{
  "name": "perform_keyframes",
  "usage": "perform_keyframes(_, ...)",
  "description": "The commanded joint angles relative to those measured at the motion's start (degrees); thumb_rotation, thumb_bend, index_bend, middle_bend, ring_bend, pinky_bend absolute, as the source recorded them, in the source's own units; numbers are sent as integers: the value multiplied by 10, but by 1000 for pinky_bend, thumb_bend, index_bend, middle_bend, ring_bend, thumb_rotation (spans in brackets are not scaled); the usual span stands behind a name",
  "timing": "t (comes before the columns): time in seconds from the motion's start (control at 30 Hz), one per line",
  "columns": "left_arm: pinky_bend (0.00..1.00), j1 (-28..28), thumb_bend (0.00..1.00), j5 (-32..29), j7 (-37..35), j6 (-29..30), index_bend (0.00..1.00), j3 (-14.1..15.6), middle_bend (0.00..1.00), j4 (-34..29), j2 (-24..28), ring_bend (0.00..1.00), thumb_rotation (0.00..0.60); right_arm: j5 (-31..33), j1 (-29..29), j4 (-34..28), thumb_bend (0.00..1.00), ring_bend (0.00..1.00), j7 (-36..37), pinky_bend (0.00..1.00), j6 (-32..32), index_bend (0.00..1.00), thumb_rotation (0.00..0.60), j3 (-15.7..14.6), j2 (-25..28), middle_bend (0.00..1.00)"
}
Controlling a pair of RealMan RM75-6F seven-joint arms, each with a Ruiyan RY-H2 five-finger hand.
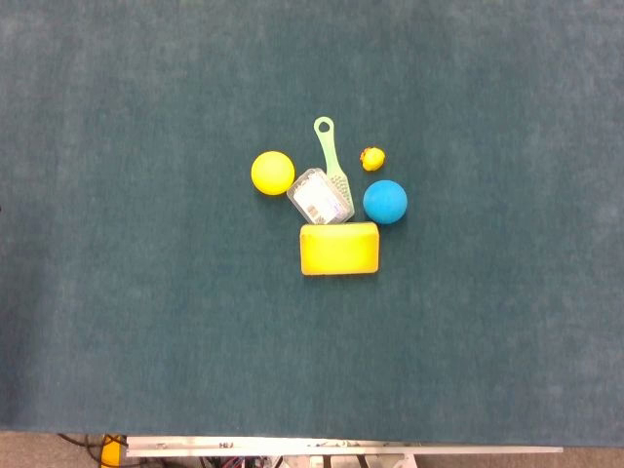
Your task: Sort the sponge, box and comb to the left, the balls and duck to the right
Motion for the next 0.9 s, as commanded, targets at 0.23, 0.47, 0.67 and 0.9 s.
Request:
perform_keyframes(0.23,252,4,434,3,-2,8,363,2,378,-1,1,322,600,-8,2,-6,266,342,-2,467,-1,455,600,-3,5,456)
perform_keyframes(0.47,252,6,434,10,0,15,361,2,376,-7,6,322,600,-37,19,-23,266,342,13,467,-11,455,600,-4,25,454)
perform_keyframes(0.67,252,11,434,13,0,20,360,6,376,-13,11,322,600,-54,53,-45,221,342,-5,467,-48,455,600,3,47,438)
perform_keyframes(0.9,252,19,434,9,1,27,358,8,375,-18,19,322,600,-57,117,-83,12,341,-90,467,-125,378,600,22,52,392)
